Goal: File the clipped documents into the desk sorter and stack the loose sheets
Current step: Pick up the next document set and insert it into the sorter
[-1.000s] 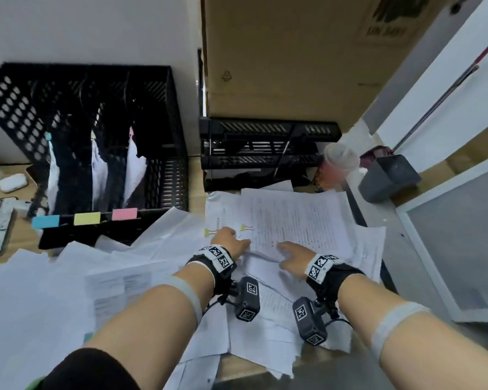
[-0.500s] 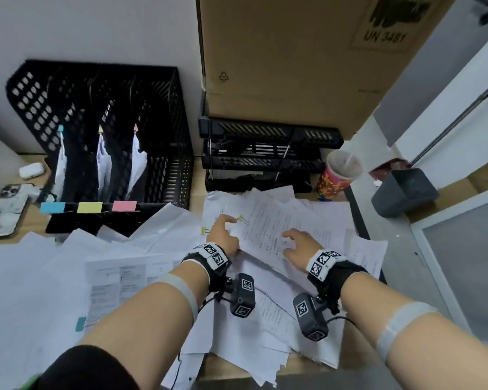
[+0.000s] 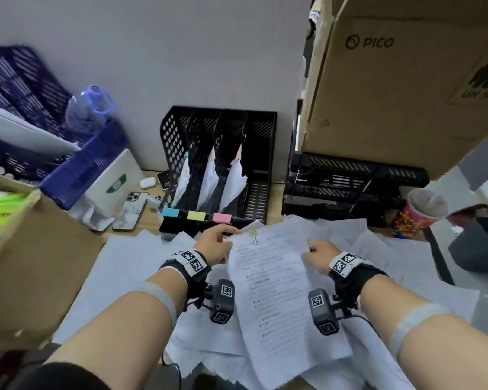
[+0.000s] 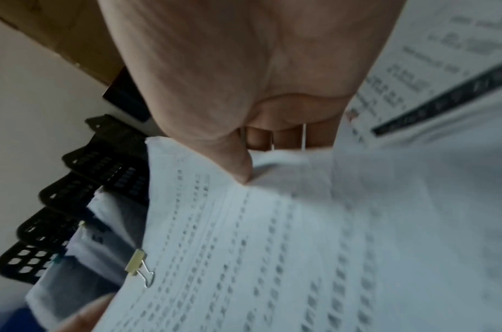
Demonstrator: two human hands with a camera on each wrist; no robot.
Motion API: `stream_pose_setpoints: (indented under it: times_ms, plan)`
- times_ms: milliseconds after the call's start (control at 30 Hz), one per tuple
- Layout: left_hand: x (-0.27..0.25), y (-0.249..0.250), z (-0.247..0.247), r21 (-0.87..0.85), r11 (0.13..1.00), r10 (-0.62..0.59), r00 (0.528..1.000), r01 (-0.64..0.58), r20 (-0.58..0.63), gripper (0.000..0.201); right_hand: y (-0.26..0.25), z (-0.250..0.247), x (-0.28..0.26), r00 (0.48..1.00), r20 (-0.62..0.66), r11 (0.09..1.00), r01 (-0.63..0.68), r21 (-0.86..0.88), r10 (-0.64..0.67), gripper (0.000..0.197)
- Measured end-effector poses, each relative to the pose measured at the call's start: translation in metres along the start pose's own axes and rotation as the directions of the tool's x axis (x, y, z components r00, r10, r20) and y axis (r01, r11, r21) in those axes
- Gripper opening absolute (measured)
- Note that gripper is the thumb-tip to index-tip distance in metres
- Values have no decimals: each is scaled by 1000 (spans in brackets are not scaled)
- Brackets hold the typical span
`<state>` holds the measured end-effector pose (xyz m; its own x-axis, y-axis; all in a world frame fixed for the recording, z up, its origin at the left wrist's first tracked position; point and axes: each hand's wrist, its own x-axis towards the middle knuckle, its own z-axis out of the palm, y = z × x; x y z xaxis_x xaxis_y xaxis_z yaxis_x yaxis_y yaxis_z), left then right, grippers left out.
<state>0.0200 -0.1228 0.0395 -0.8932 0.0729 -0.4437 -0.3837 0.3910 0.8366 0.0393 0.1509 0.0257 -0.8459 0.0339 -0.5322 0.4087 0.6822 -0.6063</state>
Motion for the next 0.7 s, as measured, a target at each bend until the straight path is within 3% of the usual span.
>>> stream_pose_setpoints:
  times_ms: [133, 300, 400, 500, 633, 700]
  plan:
    - [-5, -23, -46, -73, 994, -81, 997, 79, -20, 25, -33, 37, -5, 999, -48, 998, 0, 64, 3, 14]
    - [-7, -58, -98, -52, 989, -136, 986, 141, 94, 23, -75, 86, -9, 998, -68, 992, 9, 129, 0, 15]
    - [-3, -78, -121, 2, 989, -145, 980, 146, 137, 24, -96, 108, -13, 993, -114, 987, -7, 160, 25, 18]
    - [4, -94, -139, 53, 988, -151, 970, 143, 189, 38, -114, 124, -16, 989, -143, 987, -12, 159, 35, 22]
    - [1, -91, -156, 54, 990, -138, 961, 128, 239, 35, -130, 134, -18, 981, -191, 985, -11, 174, 45, 20]
    - [0, -86, -161, 84, 992, -106, 968, 89, 228, 41, -137, 136, -19, 958, -278, 987, -23, 161, 67, 17]
